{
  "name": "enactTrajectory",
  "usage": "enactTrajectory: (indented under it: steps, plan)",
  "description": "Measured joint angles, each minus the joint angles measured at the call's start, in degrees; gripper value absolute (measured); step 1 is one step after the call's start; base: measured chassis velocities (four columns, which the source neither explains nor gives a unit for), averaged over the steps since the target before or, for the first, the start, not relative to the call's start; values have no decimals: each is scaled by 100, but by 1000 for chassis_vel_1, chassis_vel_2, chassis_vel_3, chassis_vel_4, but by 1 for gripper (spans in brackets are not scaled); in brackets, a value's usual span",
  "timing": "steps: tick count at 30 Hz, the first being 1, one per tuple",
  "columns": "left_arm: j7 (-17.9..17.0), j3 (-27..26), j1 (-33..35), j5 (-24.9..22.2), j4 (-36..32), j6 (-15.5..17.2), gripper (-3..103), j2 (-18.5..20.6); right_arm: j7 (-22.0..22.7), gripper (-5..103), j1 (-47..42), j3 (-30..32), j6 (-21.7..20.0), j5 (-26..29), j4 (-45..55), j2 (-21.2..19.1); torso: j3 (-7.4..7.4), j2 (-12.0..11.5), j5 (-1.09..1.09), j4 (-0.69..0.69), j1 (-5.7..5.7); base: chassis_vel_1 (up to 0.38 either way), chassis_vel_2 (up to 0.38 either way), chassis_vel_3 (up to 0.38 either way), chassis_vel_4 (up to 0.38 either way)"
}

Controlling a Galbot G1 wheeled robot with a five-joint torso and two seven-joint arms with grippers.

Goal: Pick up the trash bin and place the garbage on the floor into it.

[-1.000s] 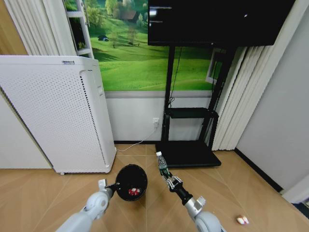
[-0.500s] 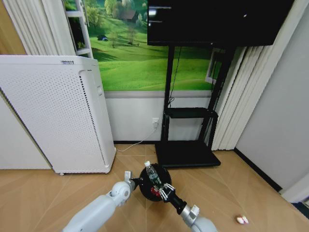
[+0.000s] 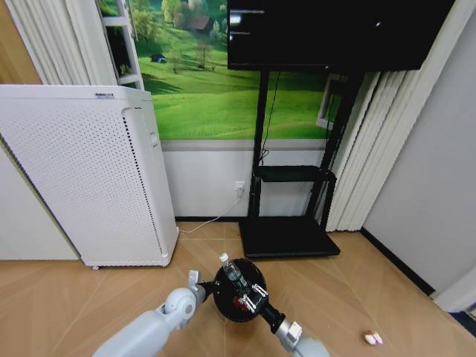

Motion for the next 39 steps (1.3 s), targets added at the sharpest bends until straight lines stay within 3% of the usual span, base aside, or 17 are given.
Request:
enactTrajectory:
  steps: [4,6,13,15,16,17,19,20,21,22,24,28,33,39]
  plan:
    - [-23,-103,107,0,-53,-1,0,42,48,51,-20,5,11,-48,71,-8,0,0,0,0,0,0,0,0,0]
    - [-132,-461,430,-66,-209,-10,0,112,139,68,-52,5,19,-95,205,-12,0,0,-1,0,0,0,0,0,0]
    - [-206,-1004,828,-117,-431,-30,0,206,341,90,-136,53,-25,-66,417,-45,0,0,0,-1,0,0,0,0,0]
    - [-250,-1215,983,-134,-500,-39,0,198,822,95,-183,122,-328,-157,533,1,0,0,-1,-1,0,0,0,0,0]
    - [-322,-1560,1236,-164,-607,-57,0,186,1726,99,-242,211,-851,-221,630,97,0,0,0,-1,0,0,0,0,0]
    - [-322,-1560,1236,-164,-607,-57,0,186,1726,99,-242,211,-851,-221,630,97,0,0,0,-1,0,0,0,0,0]
    - [-299,-2088,1642,38,-707,-134,0,172,2815,100,-305,374,-1540,-80,662,186,0,0,-1,-1,0,0,0,0,0]
    - [-299,-2088,1642,38,-707,-134,0,172,2815,100,-305,374,-1540,-80,662,186,0,0,-1,-1,0,0,0,0,0]
    - [-259,-2387,1856,247,-714,-200,0,144,3354,100,-315,486,-1821,19,633,223,0,0,-1,-1,0,0,0,0,0]
    - [-259,-2387,1856,247,-714,-200,0,144,3354,100,-315,486,-1821,19,633,223,0,0,-1,-1,0,0,0,0,0]
    - [-210,-3050,2285,387,-797,-284,0,97,4081,100,-335,838,-2160,432,502,241,0,0,0,3,-1,0,0,0,0]
    - [-98,-3660,2753,412,-998,-337,0,82,4182,100,-403,1201,-2194,629,388,206,-1,0,2,-2,-1,0,0,0,0]
    - [-18,-4289,3311,470,-1205,-423,0,-152,4120,100,-397,1199,-2194,558,280,240,0,0,1,1,-1,0,0,0,0]
    - [3,-4630,3615,437,-1346,-471,0,-233,4084,100,-430,1186,-2194,414,184,292,0,0,2,0,-1,-29,-36,34,26]
